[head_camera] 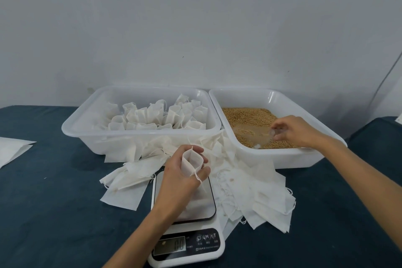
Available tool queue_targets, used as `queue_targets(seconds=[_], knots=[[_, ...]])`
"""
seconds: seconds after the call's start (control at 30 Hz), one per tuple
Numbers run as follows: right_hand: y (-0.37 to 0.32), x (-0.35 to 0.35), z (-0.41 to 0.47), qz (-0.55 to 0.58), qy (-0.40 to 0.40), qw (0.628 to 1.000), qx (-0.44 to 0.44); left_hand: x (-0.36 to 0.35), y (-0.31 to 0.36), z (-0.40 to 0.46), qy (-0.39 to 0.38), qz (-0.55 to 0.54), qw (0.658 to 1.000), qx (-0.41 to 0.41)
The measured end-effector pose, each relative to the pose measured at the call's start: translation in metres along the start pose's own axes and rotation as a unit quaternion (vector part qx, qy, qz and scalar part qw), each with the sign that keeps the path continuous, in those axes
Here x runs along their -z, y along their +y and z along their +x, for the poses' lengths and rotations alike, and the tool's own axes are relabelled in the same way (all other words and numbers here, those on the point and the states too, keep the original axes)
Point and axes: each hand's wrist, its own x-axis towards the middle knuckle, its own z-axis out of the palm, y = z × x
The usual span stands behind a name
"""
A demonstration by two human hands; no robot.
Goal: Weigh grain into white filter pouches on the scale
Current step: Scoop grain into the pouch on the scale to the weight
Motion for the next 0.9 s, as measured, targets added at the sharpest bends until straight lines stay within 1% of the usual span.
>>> queue_targets(seconds=[0.17, 0.3, 0.4, 0.57, 0.67, 0.9], knots=[[-0.021, 0.006, -0.007, 0.027, 0.014, 0.999, 0.026, 0.0, -0.001, 0.0, -0.003, -0.008, 1.0, 0.005], [-0.046, 0.009, -0.018, 0.031, 0.017, 0.996, 0.076, 0.0, -0.001, 0.0, -0.002, -0.016, 1.0, 0.007], [-0.071, 0.007, -0.027, 0.028, 0.008, 0.993, 0.118, 0.0, -0.001, 0.0, -0.003, -0.022, 1.0, 0.013], [-0.109, 0.001, -0.046, 0.059, -0.01, 0.984, 0.169, 0.004, 0.0, -0.001, -0.001, -0.023, 1.0, 0.017], [-0.125, 0.001, -0.055, 0.038, -0.005, 0.983, 0.181, 0.006, 0.0, -0.003, -0.012, -0.015, 1.0, 0.019], [-0.136, 0.007, -0.07, 0.036, -0.004, 0.983, 0.182, 0.01, 0.006, -0.005, -0.028, -0.012, 0.999, 0.019]])
